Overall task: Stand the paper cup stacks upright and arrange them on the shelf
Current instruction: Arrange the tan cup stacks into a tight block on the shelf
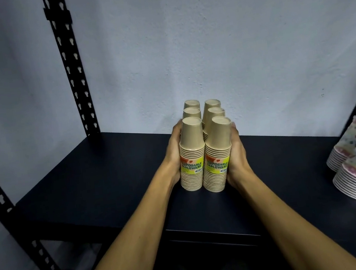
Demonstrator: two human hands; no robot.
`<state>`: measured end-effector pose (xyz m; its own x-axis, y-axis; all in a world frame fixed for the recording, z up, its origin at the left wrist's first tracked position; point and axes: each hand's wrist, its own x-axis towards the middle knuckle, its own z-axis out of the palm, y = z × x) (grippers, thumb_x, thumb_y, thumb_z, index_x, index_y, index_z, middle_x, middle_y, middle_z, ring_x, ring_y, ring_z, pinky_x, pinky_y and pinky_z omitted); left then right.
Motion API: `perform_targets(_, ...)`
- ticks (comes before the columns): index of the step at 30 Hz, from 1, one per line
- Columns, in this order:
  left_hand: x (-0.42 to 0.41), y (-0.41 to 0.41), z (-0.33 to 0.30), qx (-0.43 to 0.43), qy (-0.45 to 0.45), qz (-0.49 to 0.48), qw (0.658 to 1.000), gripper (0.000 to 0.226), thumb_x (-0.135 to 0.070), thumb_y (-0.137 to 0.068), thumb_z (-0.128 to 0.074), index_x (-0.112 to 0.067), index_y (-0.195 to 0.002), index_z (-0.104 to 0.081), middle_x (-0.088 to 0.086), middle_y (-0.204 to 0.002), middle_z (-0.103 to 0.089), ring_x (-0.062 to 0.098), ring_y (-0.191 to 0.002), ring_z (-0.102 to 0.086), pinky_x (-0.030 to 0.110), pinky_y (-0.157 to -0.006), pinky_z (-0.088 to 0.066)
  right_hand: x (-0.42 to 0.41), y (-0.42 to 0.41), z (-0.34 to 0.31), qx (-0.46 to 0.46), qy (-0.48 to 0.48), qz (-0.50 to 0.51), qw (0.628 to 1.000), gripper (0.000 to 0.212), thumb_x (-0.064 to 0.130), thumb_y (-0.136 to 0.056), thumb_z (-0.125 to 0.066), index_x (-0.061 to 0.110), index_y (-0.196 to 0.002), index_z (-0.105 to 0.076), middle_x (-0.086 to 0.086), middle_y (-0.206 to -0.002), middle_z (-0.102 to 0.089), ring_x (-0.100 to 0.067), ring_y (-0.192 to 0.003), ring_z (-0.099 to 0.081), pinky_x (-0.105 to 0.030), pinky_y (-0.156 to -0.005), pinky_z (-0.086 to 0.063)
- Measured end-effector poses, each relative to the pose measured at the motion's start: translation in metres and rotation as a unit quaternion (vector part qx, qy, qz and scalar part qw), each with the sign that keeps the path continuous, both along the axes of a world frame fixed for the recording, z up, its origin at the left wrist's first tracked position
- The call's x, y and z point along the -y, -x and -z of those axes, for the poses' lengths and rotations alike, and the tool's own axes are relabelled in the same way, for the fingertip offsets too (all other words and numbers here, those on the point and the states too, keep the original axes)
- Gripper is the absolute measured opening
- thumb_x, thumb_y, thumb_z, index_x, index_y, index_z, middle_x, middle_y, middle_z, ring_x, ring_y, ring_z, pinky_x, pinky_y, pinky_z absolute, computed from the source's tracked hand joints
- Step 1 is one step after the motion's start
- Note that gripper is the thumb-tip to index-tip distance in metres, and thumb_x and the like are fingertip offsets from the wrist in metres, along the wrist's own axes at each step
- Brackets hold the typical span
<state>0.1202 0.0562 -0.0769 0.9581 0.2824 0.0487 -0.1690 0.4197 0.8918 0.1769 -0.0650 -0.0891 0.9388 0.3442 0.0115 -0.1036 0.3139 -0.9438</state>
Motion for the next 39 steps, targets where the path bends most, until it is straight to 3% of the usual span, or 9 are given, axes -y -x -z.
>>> perform_targets(10, -0.003, -0.005, 0.004, 0.001, 0.007, 0.002, 1.0, 0.053, -0.053, -0.101, -0.041, -0.017, -0.076, -0.072, 0.005, -0.076, -0.07, 0.016, -0.071, -0.067, 0.033, -0.072, -0.053, 0.001, -0.002, -0.001, -0.003, 0.021, 0.01, 1.0, 0.06, 0.065, -0.099, -0.032, 0.024, -0.121, -0.07, -0.005, -0.108, -0.078, -0.025, -0.108, -0.071, -0.053, -0.103, -0.051)
perform_targets(13, -0.003, -0.005, 0.005, 0.005, 0.011, -0.009, 1.0, 0.05, -0.054, -0.1, -0.043, -0.017, -0.083, -0.072, 0.006, -0.082, -0.07, 0.018, -0.077, -0.067, 0.036, -0.078, -0.052, 0.004, -0.002, -0.003, -0.005, 0.022, 0.001, 1.0, 0.058, 0.063, -0.101, -0.031, 0.023, -0.116, -0.071, -0.005, -0.105, -0.078, -0.024, -0.106, -0.072, -0.052, -0.102, -0.051)
perform_targets(17, -0.001, -0.006, 0.005, 0.01, 0.021, -0.002, 1.0, 0.052, -0.052, -0.1, -0.043, -0.021, -0.071, -0.073, 0.003, -0.074, -0.069, 0.016, -0.07, -0.067, 0.034, -0.074, -0.053, 0.006, -0.002, -0.003, 0.003, 0.022, -0.006, 1.0, 0.057, 0.062, -0.101, -0.03, 0.026, -0.108, -0.073, -0.005, -0.102, -0.079, -0.023, -0.104, -0.073, -0.052, -0.102, -0.052)
perform_targets(22, -0.002, -0.002, 0.004, 0.001, 0.037, -0.008, 0.999, 0.046, -0.053, -0.096, -0.051, -0.014, -0.091, -0.074, 0.009, -0.09, -0.072, 0.022, -0.084, -0.069, 0.038, -0.081, -0.056, 0.006, 0.001, -0.007, 0.005, 0.023, 0.002, 1.0, 0.059, 0.059, -0.103, -0.03, 0.02, -0.12, -0.07, -0.004, -0.103, -0.079, -0.022, -0.103, -0.073, -0.05, -0.101, -0.053)
perform_targets(27, -0.002, 0.001, 0.001, -0.009, 0.052, -0.007, 0.999, 0.042, -0.05, -0.094, -0.057, -0.015, -0.088, -0.078, 0.007, -0.088, -0.075, 0.022, -0.082, -0.072, 0.038, -0.081, -0.057, 0.006, 0.001, -0.007, -0.007, 0.011, 0.0, 1.0, 0.067, 0.068, -0.096, -0.032, 0.02, -0.129, -0.066, -0.009, -0.117, -0.075, -0.027, -0.111, -0.07, -0.054, -0.105, -0.049)
perform_targets(30, -0.006, 0.006, 0.0, -0.028, 0.057, -0.047, 0.997, 0.062, -0.061, -0.087, -0.061, -0.011, -0.123, -0.071, 0.014, -0.121, -0.072, 0.03, -0.11, -0.069, 0.049, -0.103, -0.051, 0.012, 0.0, -0.008, -0.002, -0.008, 0.003, 1.0, 0.079, 0.077, -0.086, -0.04, 0.018, -0.134, -0.061, -0.01, -0.127, -0.07, -0.028, -0.118, -0.067, -0.055, -0.108, -0.045)
perform_targets(33, -0.013, 0.016, 0.0, -0.05, 0.025, -0.1, 0.993, 0.078, -0.071, -0.08, -0.06, -0.017, -0.137, -0.061, 0.011, -0.135, -0.066, 0.029, -0.124, -0.063, 0.053, -0.112, -0.042, 0.03, -0.003, -0.007, 0.023, -0.002, -0.013, 1.0, 0.095, 0.085, -0.071, -0.049, 0.022, -0.14, -0.056, -0.004, -0.139, -0.062, -0.022, -0.13, -0.058, -0.054, -0.118, -0.033)
perform_targets(37, -0.02, 0.044, 0.011, -0.047, -0.1, -0.143, 0.984, 0.057, -0.057, -0.096, -0.047, -0.024, -0.142, -0.055, 0.0, -0.147, -0.055, 0.016, -0.138, -0.048, 0.042, -0.12, -0.03, 0.067, -0.001, -0.001, 0.102, 0.079, -0.099, 0.987, 0.092, 0.078, -0.071, -0.063, 0.032, -0.149, -0.045, 0.01, -0.15, -0.051, -0.01, -0.139, -0.045, -0.047, -0.122, -0.024)
perform_targets(39, -0.023, 0.065, 0.024, -0.021, -0.156, -0.127, 0.979, 0.058, -0.056, -0.085, -0.059, -0.033, -0.138, -0.056, -0.006, -0.147, -0.054, 0.011, -0.138, -0.048, 0.037, -0.118, -0.033, 0.083, 0.0, 0.005, 0.142, 0.111, -0.161, 0.97, 0.1, 0.07, -0.064, -0.077, 0.035, -0.151, -0.041, 0.013, -0.154, -0.046, -0.006, -0.142, -0.042, -0.041, -0.12, -0.029)
